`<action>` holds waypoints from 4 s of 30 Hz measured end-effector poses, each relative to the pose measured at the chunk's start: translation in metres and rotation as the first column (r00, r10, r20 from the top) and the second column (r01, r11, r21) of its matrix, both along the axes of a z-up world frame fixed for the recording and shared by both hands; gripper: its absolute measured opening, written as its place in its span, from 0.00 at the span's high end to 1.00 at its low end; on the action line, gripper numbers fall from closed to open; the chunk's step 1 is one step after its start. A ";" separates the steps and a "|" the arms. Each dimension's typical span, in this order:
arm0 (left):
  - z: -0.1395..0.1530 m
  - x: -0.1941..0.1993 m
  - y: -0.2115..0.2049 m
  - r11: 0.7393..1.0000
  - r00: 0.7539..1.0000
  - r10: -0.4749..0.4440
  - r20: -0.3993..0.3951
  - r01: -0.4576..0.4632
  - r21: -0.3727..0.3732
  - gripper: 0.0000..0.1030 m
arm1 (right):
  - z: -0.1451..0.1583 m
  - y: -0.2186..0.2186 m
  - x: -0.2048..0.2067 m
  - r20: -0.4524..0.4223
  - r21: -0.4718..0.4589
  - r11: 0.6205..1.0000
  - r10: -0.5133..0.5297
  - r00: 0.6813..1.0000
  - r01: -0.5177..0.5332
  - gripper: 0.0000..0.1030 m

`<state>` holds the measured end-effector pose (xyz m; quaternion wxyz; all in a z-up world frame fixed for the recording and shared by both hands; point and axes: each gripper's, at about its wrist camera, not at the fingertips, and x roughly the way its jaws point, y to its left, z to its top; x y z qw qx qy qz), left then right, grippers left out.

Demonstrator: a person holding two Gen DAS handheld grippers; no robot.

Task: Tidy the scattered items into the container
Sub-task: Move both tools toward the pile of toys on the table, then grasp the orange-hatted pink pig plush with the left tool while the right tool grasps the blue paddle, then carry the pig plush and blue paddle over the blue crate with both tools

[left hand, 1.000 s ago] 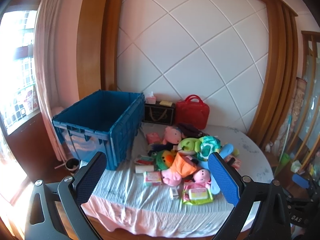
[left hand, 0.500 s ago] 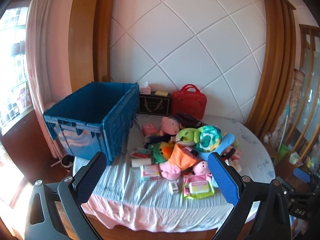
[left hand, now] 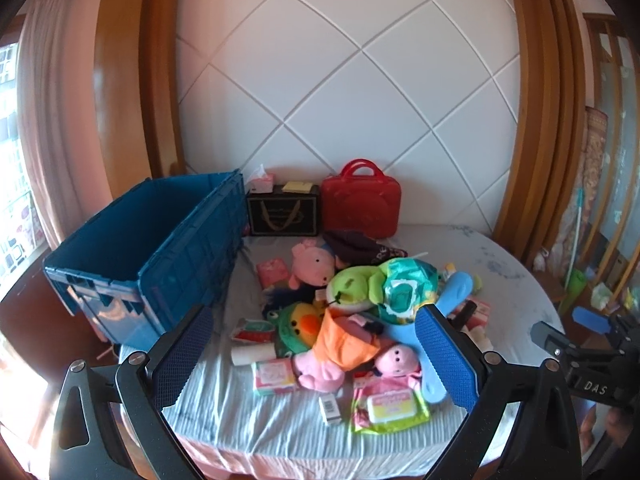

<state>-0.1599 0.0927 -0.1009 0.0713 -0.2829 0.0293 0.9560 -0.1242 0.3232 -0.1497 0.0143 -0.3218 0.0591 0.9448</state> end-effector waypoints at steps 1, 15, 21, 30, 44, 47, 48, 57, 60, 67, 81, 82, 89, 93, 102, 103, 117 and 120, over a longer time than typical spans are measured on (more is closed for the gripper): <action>-0.007 -0.011 0.006 1.000 1.000 -0.004 0.008 0.004 -0.007 0.01 | -0.005 0.006 -0.010 0.005 0.005 1.000 0.009 1.000 -0.009 0.00; -0.130 -0.097 0.057 0.992 0.992 -0.027 0.126 0.043 -0.122 0.02 | -0.092 0.036 -0.116 0.148 -0.014 0.989 0.150 0.978 -0.150 0.00; -0.189 -0.130 0.052 0.983 0.980 -0.104 0.170 0.127 -0.132 0.02 | -0.128 0.021 -0.125 0.216 0.006 0.987 0.157 0.964 -0.162 0.00; -0.285 -0.185 0.071 0.910 0.924 -0.323 0.205 0.363 -0.199 0.02 | -0.163 0.011 -0.123 0.307 0.072 0.995 0.046 0.951 -0.071 0.00; -0.289 -0.200 0.065 0.871 0.861 -0.449 0.240 0.482 -0.099 0.31 | -0.192 -0.007 -0.159 0.293 0.029 1.000 -0.015 0.956 0.007 0.00; -0.271 -0.198 0.057 0.878 0.863 -0.454 0.223 0.476 -0.057 0.33 | -0.190 -0.008 -0.169 0.235 0.002 1.000 -0.028 0.972 0.029 0.00; -0.265 -0.197 0.056 0.879 0.864 -0.455 0.215 0.474 -0.047 0.33 | -0.189 -0.009 -0.171 0.220 -0.009 0.999 -0.029 0.975 0.031 0.00; -0.234 -0.187 0.040 0.890 0.879 -0.444 0.173 0.455 -0.027 0.32 | -0.206 0.012 -0.202 0.276 -0.108 0.985 -0.099 0.956 0.133 0.43; -0.233 -0.189 0.034 0.893 0.882 -0.440 0.170 0.450 -0.025 0.32 | -0.209 0.020 -0.208 0.291 -0.155 0.975 -0.108 0.951 0.158 0.52; -0.243 -0.181 0.027 0.898 0.891 -0.429 0.146 0.438 -0.037 0.32 | -0.200 0.023 -0.204 0.299 -0.194 0.967 -0.102 0.949 0.165 0.63; -0.178 -0.162 0.019 0.915 0.916 -0.400 0.040 0.401 -0.027 0.32 | -0.141 0.037 -0.179 0.211 -0.155 0.984 -0.051 0.976 0.085 0.64; -0.172 -0.160 0.020 0.918 0.918 -0.395 0.030 0.396 -0.029 0.32 | -0.135 0.038 -0.177 0.199 -0.146 0.986 -0.046 0.979 0.076 0.64; -0.130 -0.151 0.023 0.934 0.934 -0.356 -0.026 0.355 -0.028 0.32 | -0.093 0.049 -0.169 0.119 -0.100 0.994 -0.030 0.992 0.042 0.64; -0.105 -0.147 0.027 0.942 0.941 -0.334 -0.058 0.333 -0.034 0.32 | -0.068 0.055 -0.170 0.081 -0.062 0.998 -0.026 0.996 0.031 0.64; -0.050 -0.128 0.038 0.964 0.949 -0.267 -0.166 0.261 -0.057 0.32 | -0.026 0.079 -0.166 0.007 -0.026 1.000 0.014 1.000 -0.014 0.64; -0.045 -0.126 0.039 0.966 0.950 -0.258 -0.176 0.251 -0.059 0.32 | -0.022 0.081 -0.166 0.001 -0.026 0.999 0.022 1.000 -0.022 0.64; 0.002 -0.117 0.023 0.995 0.966 -0.096 -0.239 0.085 -0.056 0.31 | 0.028 0.068 -0.181 -0.103 -0.015 0.973 0.230 0.968 -0.232 0.64; 0.011 -0.118 0.003 0.997 0.963 -0.067 -0.260 0.057 -0.049 0.31 | 0.036 0.047 -0.189 -0.114 -0.008 0.964 0.262 0.958 -0.265 0.64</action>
